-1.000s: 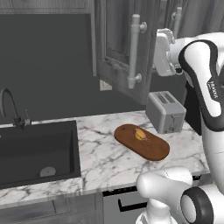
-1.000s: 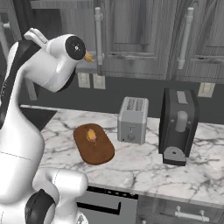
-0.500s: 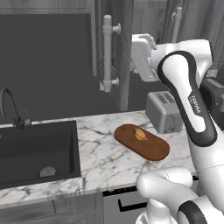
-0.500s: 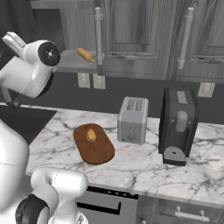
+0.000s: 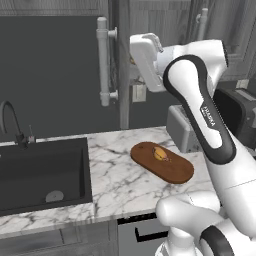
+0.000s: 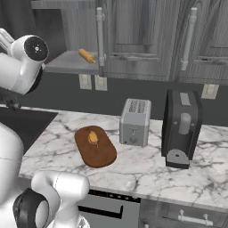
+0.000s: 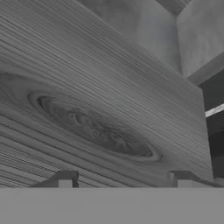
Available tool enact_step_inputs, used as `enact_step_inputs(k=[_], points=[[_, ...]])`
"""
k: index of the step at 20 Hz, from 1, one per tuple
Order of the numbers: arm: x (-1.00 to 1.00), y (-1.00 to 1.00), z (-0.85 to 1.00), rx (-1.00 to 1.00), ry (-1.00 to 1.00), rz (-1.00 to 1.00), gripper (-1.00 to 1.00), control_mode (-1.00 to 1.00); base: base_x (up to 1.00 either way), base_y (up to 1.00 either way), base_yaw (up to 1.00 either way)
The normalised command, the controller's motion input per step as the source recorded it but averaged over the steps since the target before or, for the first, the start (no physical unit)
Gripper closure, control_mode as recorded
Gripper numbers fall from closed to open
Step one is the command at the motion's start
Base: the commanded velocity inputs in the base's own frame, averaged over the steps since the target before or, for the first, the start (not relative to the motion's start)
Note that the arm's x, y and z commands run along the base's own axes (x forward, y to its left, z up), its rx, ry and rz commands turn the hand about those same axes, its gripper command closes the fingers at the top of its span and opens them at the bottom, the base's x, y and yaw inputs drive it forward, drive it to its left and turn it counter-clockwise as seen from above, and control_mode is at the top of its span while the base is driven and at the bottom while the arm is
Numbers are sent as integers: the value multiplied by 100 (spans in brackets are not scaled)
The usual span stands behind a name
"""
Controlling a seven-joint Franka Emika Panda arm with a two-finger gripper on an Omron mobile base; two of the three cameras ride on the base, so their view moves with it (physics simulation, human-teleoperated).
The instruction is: Open the cabinet, retrieve the rolling pin, and place it next to the meat on the cutting board to prepare for tenderizing.
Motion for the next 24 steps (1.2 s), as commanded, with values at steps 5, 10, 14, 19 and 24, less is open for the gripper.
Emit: enact_step_inputs(k=[5, 10, 14, 19, 24], points=[[2, 28, -19, -12, 2, 3, -100, -100, 0, 0, 0], [0, -5, -10, -17, -7, 0, -100, -100, 0, 0, 0], [-2, -38, -2, -14, -8, -3, -100, -100, 0, 0, 0], [-11, -55, 0, -13, -11, -9, -100, -100, 0, 0, 0], [-30, -68, 0, -13, -18, -10, -100, -100, 0, 0, 0]])
